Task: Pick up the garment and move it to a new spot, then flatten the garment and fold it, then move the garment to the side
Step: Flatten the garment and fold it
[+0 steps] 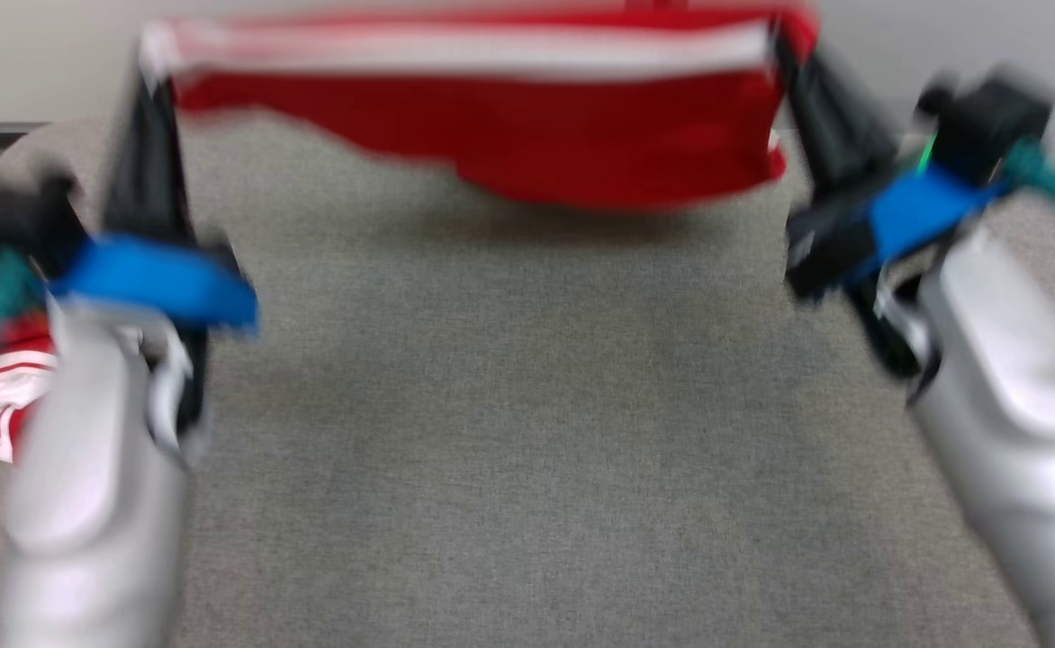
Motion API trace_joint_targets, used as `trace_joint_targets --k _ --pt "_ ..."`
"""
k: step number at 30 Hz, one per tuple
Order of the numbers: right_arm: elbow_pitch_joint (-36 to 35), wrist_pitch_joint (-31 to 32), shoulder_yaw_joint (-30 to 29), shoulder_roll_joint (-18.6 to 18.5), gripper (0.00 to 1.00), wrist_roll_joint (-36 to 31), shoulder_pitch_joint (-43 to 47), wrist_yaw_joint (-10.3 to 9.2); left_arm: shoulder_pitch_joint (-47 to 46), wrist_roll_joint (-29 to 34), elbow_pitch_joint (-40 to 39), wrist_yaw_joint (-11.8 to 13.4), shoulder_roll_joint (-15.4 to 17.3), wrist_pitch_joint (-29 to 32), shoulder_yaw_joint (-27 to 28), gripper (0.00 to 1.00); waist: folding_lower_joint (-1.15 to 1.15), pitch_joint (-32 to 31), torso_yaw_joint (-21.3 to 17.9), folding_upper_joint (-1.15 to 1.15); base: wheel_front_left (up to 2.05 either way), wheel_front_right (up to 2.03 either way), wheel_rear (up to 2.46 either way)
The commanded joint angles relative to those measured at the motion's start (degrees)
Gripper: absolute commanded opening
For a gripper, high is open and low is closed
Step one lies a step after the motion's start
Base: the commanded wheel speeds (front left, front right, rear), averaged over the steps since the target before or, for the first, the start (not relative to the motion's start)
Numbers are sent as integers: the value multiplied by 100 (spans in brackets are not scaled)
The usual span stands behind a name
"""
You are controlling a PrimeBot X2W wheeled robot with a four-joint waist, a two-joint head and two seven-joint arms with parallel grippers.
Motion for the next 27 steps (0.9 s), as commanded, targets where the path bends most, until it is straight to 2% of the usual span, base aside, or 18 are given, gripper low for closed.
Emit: trace_joint_targets --k 1,8,13,21,27 --pt "10 -26 76 -83 0 147 424 -12 515 -44 106 -10 -57 -16 133 0 -2 -72 5 0 0 0 0" --pt "-130 -28 663 -14 0 759 2658 -11 2762 31 449 -155 -625 -16 425 0 -2 -489 68 0 0 0 0" --pt "-303 -28 753 41 0 1016 3894 -11 3797 93 505 -193 -854 -16 620 0 -2 -932 94 0 0 0 0" --pt "-685 -28 959 -51 0 1195 5083 -9 4865 288 380 -201 -1005 -17 825 0 -2 -1349 142 0 0 0 0" --pt "-968 -29 937 -130 0 1420 5464 -10 5097 436 20 -204 -1024 -17 966 0 -2 -1366 162 0 0 0 0"
